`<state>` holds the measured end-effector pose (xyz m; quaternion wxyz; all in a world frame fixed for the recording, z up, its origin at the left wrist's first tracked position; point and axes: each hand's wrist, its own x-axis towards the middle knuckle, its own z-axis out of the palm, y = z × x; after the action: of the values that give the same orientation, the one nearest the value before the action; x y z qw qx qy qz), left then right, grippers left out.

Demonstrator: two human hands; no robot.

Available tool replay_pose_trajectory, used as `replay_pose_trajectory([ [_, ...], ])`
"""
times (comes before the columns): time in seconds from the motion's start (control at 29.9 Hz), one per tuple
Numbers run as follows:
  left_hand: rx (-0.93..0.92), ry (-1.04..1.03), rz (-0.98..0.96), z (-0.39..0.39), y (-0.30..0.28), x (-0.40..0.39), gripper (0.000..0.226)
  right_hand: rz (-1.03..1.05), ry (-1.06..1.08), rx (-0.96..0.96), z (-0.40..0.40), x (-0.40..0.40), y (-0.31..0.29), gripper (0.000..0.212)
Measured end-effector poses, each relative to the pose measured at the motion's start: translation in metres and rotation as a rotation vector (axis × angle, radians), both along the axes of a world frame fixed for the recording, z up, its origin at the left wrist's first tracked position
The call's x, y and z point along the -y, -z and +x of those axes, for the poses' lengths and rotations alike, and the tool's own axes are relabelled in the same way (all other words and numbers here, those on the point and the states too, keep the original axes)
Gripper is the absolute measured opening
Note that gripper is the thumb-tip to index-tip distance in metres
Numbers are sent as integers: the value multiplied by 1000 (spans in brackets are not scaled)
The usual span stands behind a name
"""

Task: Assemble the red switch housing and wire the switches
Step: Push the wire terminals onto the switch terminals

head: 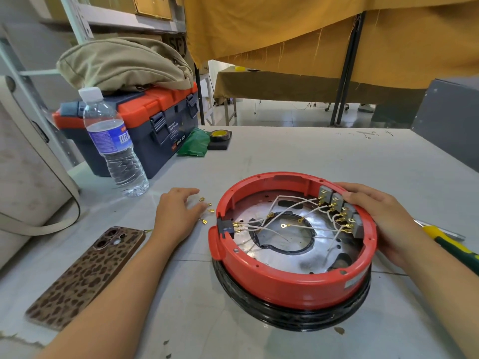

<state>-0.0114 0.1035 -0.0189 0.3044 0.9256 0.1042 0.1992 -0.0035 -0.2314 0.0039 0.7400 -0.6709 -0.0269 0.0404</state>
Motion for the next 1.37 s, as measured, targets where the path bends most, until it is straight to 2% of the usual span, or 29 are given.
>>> replay_pose_trajectory([
  [0.1,-121,68,35,0,0,1,38,6,3,-6,0,0,0,24],
  [0.23,-68,126,-79,-1,-2,4,23,-14,9,-2,0,0,1,24],
  [0.4,51,141,-140,-3,-4,4,21,-24,19,2,0,-1,0,24],
  [0.47,115,115,-220,-3,-6,4,20,-25,23,1,0,-1,-1,24],
  [0.64,162,73,-579,-7,-18,-1,13,-15,36,-9,-2,-2,-2,23],
  [0.94,165,181,-787,-19,-63,1,16,-29,77,10,-5,-6,-3,23],
  [1.14,99,312,-767,-26,-105,23,12,-130,137,68,-7,-11,-3,25],
  [1.37,-159,517,-780,-23,-117,77,11,-206,155,98,-8,-11,-4,23],
])
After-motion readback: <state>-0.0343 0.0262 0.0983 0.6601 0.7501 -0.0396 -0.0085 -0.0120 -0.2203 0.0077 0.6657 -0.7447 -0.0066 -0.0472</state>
